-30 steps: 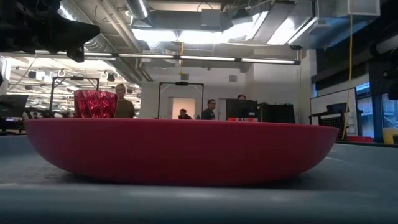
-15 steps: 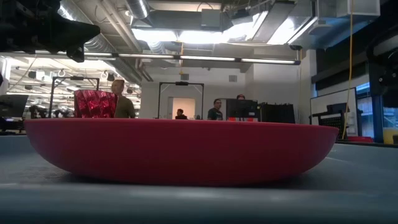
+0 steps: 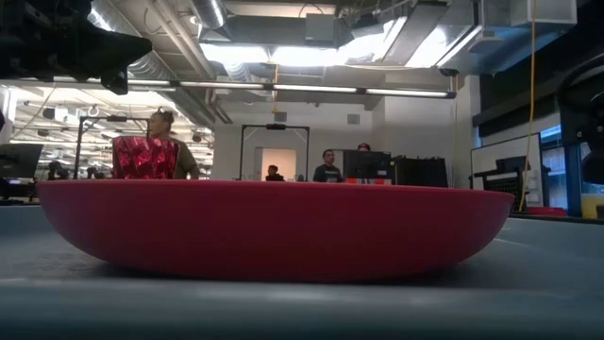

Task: Pick and place plate/cup/fork/spoon on tray
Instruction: Put the orange spoon on the blue tray to the right of the red plate

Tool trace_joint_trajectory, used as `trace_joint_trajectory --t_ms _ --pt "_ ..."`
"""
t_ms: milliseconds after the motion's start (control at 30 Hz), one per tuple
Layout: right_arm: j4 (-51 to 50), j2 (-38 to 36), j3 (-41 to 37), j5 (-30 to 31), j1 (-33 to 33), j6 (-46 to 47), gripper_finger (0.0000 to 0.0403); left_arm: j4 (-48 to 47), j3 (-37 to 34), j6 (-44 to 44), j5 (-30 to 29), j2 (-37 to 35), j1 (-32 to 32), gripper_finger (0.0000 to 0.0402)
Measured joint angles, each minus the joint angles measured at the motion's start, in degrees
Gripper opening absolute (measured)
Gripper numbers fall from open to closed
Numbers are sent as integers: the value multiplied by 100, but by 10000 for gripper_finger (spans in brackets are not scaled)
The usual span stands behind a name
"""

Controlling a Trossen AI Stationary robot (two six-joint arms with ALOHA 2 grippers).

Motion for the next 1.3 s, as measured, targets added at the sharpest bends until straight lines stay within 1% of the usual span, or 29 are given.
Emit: trace_joint_trajectory --t_ms 233,467,633,733,833,900,967,1033,1133,1200,1300 --pt "4 3 2 0 -2 175 52 -2 2 -1 0 0 -1 0" --pt "23 0 2 13 -4 175 16 0 0 1 1 0 0 0" --pt "-18 -2 9 9 -4 175 13 0 1 0 1 1 -1 0" --pt "-187 -102 32 -3 -7 175 12 0 1 0 0 0 -1 0" --pt "-384 -361 123 73 -38 177 11 0 2 1 0 0 1 0" --pt "-413 -522 186 269 -53 158 11 0 0 1 0 2 -1 0" --pt "-415 -649 308 628 -55 134 11 -1 0 0 0 1 0 0" --pt "-354 -710 484 1069 -55 23 11 0 0 1 0 0 0 0" --pt "-103 -723 831 1875 -56 -459 11 0 1 1 0 1 0 0" --pt "102 -727 1055 2285 -74 -727 10 0 0 1 0 2 0 0" --pt "365 -727 1275 2385 -171 -963 10 0 0 1 0 0 0 0"
